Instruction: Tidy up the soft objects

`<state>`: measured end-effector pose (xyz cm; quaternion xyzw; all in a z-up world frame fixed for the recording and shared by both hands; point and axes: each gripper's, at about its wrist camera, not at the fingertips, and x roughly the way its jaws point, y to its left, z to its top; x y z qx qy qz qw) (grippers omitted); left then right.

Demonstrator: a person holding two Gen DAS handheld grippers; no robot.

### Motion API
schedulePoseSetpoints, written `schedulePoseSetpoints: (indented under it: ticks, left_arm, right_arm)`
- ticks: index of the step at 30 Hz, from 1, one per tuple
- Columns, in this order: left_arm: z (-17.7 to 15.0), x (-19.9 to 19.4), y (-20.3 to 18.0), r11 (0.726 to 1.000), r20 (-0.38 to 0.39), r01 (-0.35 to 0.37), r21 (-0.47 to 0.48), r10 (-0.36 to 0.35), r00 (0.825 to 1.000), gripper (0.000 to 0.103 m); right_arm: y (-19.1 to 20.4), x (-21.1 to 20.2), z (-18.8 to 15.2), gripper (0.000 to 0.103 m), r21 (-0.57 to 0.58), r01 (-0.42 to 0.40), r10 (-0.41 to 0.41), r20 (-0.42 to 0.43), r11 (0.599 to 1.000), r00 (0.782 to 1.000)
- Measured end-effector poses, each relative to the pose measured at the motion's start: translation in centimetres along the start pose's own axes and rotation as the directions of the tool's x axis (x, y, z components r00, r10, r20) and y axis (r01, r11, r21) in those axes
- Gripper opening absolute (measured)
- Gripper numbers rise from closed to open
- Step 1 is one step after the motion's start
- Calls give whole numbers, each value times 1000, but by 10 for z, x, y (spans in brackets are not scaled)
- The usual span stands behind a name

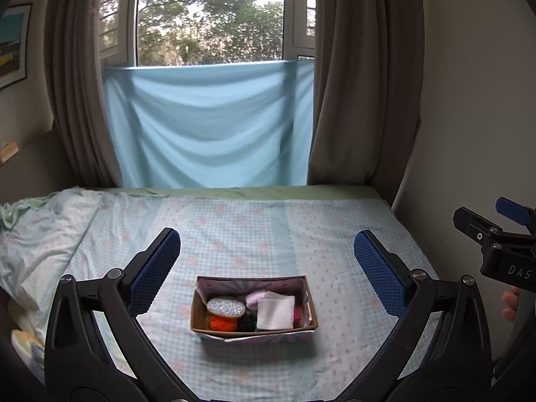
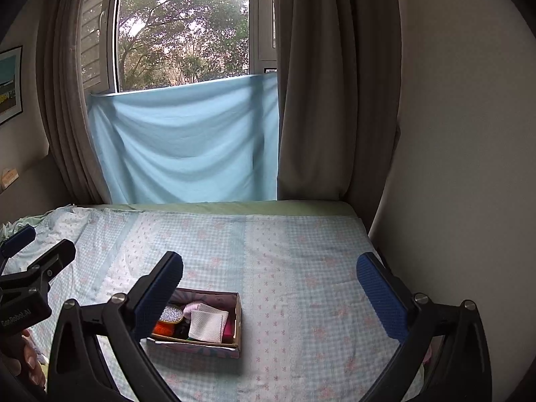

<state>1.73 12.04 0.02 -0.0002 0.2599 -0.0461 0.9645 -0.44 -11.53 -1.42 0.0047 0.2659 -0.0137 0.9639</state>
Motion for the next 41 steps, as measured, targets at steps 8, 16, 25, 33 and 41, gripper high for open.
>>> schedulePoseSetpoints:
  ticks: [8, 16, 25, 33, 41]
  left_arm:
    - [-1, 3, 0, 1000, 8, -8, -2, 8, 1000, 103]
    - [1, 4, 2, 1000, 7, -16, -7, 17, 1000, 103]
    - [1, 6, 9, 999, 1, -6, -37, 6, 1000, 103]
    - [0, 8, 10, 997, 13, -69, -35, 70, 997, 103]
    - [-8, 24, 8, 998, -29, -33, -57, 32, 999, 103]
  right_arm:
    - [1, 0, 0, 103, 7, 6, -6, -4, 1000, 1000]
    - [2, -1, -1, 103, 14, 8, -8, -5, 1000, 1000]
    - [2, -1, 0, 103, 13, 13, -13, 1, 1000, 1000]
    - [2, 1, 1, 103, 27, 18, -18, -1, 999, 1000]
    - [-2, 14, -1, 103, 29, 15, -14, -39, 999, 999]
